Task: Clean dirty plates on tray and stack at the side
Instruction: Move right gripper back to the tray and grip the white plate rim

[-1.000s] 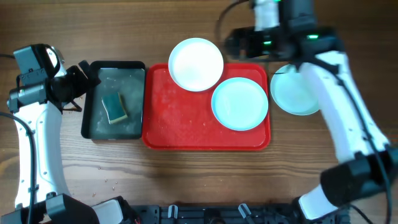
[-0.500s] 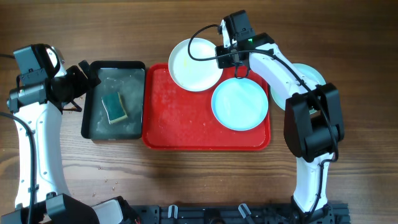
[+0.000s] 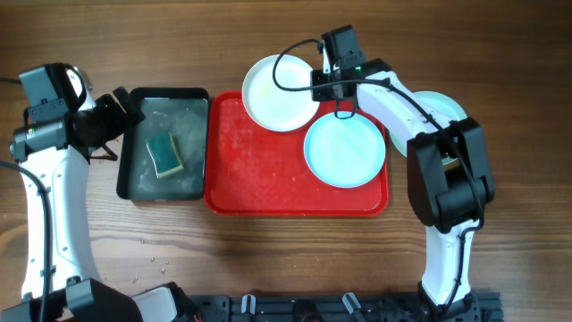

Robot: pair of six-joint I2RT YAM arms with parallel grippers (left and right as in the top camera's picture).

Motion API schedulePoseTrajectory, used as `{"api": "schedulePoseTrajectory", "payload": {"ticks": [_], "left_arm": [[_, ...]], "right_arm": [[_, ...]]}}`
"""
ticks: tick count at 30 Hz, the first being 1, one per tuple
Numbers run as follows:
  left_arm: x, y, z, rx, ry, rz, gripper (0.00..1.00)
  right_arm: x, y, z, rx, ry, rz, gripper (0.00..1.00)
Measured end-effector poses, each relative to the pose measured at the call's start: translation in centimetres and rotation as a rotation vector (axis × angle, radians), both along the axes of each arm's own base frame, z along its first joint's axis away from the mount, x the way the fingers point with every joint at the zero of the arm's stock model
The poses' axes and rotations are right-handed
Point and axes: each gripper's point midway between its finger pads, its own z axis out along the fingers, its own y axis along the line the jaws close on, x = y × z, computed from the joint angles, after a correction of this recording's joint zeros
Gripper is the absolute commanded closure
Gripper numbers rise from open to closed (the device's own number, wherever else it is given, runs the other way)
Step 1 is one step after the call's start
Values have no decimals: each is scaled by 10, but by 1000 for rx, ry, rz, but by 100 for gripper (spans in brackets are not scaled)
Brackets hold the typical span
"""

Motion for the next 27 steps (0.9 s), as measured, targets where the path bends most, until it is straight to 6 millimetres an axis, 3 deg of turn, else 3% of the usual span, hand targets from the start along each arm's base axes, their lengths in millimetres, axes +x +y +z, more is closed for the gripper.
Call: {"api": "schedulePoseTrajectory", "payload": {"ticks": [5,9,18,21,27], "left_arm": [[0,0,0,0,0,0,0],[0,0,0,0,0,0,0],[0,0,0,0,0,0,0],[0,0,0,0,0,0,0],[0,0,0,0,0,0,0]], "right_arm": [[0,0,-4,3,-7,0,80],[1,3,-6,24,-16,4,96],[-4,13,-6,76,11,32,96],[-18,27,-6,152,72,85,96],[-61,31,-19,202,276,99,96]]}}
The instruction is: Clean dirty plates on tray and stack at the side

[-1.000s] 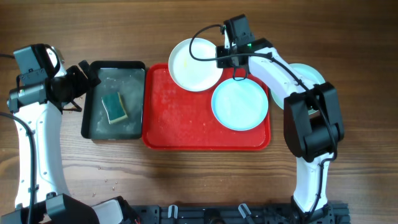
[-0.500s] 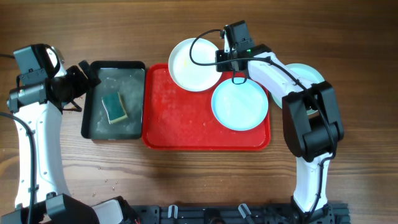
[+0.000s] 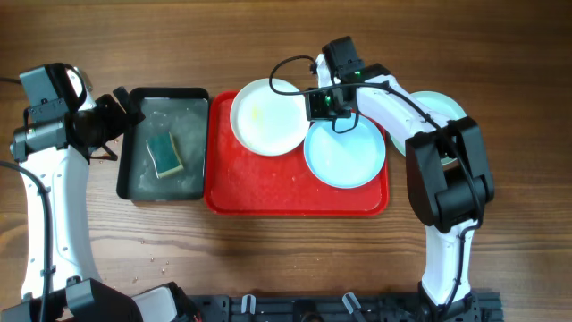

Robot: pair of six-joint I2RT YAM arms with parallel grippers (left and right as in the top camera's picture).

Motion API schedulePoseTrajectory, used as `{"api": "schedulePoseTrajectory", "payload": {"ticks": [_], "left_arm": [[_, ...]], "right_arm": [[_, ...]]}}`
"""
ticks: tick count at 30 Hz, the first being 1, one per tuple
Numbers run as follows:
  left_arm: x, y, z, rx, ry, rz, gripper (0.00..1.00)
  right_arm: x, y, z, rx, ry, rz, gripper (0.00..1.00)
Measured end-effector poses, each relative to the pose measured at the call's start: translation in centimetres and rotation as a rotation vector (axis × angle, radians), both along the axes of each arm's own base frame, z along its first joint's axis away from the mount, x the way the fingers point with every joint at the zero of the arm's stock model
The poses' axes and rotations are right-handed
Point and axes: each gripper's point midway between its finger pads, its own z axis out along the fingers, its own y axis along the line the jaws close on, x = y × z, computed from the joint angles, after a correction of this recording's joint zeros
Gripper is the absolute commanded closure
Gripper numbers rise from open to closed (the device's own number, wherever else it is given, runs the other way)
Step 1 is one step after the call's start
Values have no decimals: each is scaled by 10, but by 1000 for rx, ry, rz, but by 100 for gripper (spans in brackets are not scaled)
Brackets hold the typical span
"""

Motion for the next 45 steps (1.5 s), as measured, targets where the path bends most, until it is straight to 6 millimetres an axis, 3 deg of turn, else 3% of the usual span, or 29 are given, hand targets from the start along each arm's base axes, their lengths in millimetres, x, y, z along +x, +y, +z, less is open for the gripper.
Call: {"api": "schedulePoseTrajectory", "payload": {"ticks": [8,13,15,19,22,24,27,33,36,39,42,45], "left_arm": [[0,0,0,0,0,0,0],[0,0,0,0,0,0,0],[0,0,0,0,0,0,0],[0,0,0,0,0,0,0],[0,0,0,0,0,0,0],[0,0,0,0,0,0,0],[0,0,0,0,0,0,0],[0,0,0,0,0,0,0],[0,0,0,0,0,0,0],[0,0,0,0,0,0,0],[0,0,0,0,0,0,0],[0,0,0,0,0,0,0]], "right_arm": [[-33,23,0,64,131,26,92],[-51,21,-3,37,202,28,87],[-54,20,-4,32,214,28,82],[-61,11,-3,-13,241,12,59],[-56,2,21,-58,183,-3,53],[-44,1,60,-52,71,-17,53],[-35,10,82,-37,-15,-12,53],[-34,26,66,-131,-68,-13,60],[-36,35,31,-220,-59,-7,64],[-36,32,13,-260,-41,-15,67],[-35,28,5,-281,-37,-28,78],[-34,28,5,-285,-41,-37,82]]}}
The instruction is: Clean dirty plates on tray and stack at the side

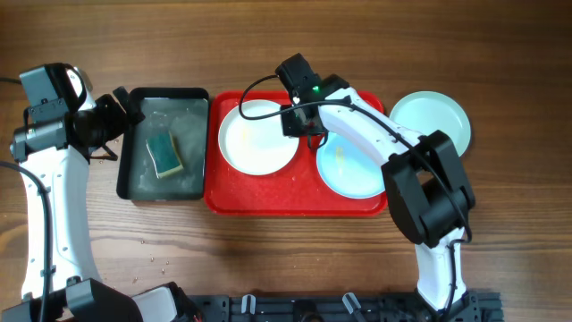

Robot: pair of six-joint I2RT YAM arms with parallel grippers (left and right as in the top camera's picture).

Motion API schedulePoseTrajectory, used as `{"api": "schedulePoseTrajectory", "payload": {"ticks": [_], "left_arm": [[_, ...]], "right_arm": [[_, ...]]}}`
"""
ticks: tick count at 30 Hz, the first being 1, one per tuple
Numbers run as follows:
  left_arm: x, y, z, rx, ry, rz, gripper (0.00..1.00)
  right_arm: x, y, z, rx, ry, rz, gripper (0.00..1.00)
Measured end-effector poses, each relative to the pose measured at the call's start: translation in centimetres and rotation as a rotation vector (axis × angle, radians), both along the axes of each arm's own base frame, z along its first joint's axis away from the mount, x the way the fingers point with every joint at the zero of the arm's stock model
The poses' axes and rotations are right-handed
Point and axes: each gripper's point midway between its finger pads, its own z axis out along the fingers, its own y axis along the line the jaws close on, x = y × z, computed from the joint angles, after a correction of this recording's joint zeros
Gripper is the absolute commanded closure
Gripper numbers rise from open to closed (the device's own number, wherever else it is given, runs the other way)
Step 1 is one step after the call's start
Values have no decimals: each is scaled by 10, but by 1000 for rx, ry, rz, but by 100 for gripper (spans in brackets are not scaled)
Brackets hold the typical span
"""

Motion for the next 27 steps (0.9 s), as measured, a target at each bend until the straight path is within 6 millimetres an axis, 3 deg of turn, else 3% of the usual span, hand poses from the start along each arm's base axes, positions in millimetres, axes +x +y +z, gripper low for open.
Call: {"api": "schedulePoseTrajectory", "payload": {"ticks": [6,9,21,22,25,27], "left_arm": [[0,0,0,0,0,0,0],[0,0,0,0,0,0,0],[0,0,0,0,0,0,0],[0,0,0,0,0,0,0],[0,0,0,0,0,0,0],[0,0,0,0,0,0,0]], "right_arm": [[0,-1,0,-6,-3,-1,83],[-1,-2,-7,-4,-6,-2,96],[-10,-14,-13,-45,36,-22,94],[-10,-14,-13,-46,38,-26,92],[-13,-19,-13,-67,47,-33,55],[-13,-21,-13,-72,46,-42,40]]}}
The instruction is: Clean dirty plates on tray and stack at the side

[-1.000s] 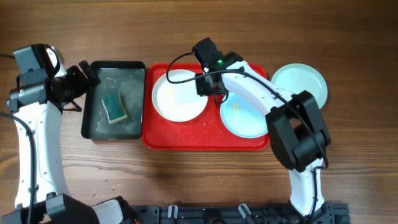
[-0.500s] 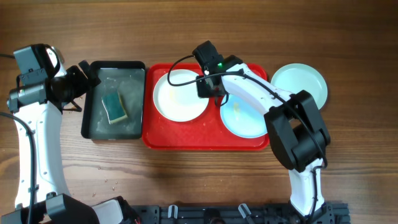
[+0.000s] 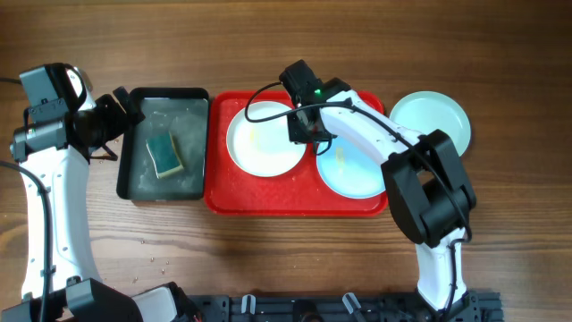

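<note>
A white plate (image 3: 259,141) with faint yellowish smears lies flat on the left half of the red tray (image 3: 295,201). My right gripper (image 3: 305,131) is at the plate's right rim and shut on it. A light blue plate (image 3: 356,172) lies on the tray's right half, partly under the right arm. A pale green plate (image 3: 433,121) sits on the table to the right of the tray. My left gripper (image 3: 125,107) hangs open at the upper left edge of the black tub (image 3: 164,97), holding nothing.
The black tub holds soapy water and a green and yellow sponge (image 3: 164,154), directly left of the tray. Small crumbs (image 3: 159,261) lie on the wooden table at the lower left. The arm bases stand along the front edge.
My right gripper and the white plate in it have shifted a little to the right on the tray. The left arm has not moved.
The white plate lay over the tray's far edge with my right gripper at its right rim. Then plate and gripper were further left and down. Then the plate lay fully on the tray's left half, where it still lies, and the blue plate had slid lower right.
</note>
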Robot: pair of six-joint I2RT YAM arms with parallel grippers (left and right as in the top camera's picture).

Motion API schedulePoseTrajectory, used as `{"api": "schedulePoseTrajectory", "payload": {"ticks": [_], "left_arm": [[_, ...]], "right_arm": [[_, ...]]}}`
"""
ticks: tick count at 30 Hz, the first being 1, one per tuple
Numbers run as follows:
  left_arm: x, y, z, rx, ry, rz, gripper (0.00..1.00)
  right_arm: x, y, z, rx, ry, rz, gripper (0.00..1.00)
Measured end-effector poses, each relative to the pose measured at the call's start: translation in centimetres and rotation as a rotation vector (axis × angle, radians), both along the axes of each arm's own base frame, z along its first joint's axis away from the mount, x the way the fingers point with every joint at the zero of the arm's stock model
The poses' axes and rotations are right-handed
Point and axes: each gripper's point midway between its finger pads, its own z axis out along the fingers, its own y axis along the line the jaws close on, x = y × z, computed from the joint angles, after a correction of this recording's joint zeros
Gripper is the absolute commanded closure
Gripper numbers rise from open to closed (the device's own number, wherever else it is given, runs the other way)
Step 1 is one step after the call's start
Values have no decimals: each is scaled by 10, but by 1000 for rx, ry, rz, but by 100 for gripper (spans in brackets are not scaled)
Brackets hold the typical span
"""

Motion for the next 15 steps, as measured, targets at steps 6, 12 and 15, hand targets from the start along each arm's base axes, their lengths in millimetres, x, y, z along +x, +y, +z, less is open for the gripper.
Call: {"api": "schedulePoseTrajectory", "payload": {"ticks": [6,12,15], "left_arm": [[0,0,0,0,0,0,0],[5,1,4,6,-26,-2,0],[-7,-11,-4,-50,28,-35,0]], "right_arm": [[1,2,0,7,-3,1,38],[-1,5,0,29,9,7,33],[-1,5,0,29,9,7,29]]}}
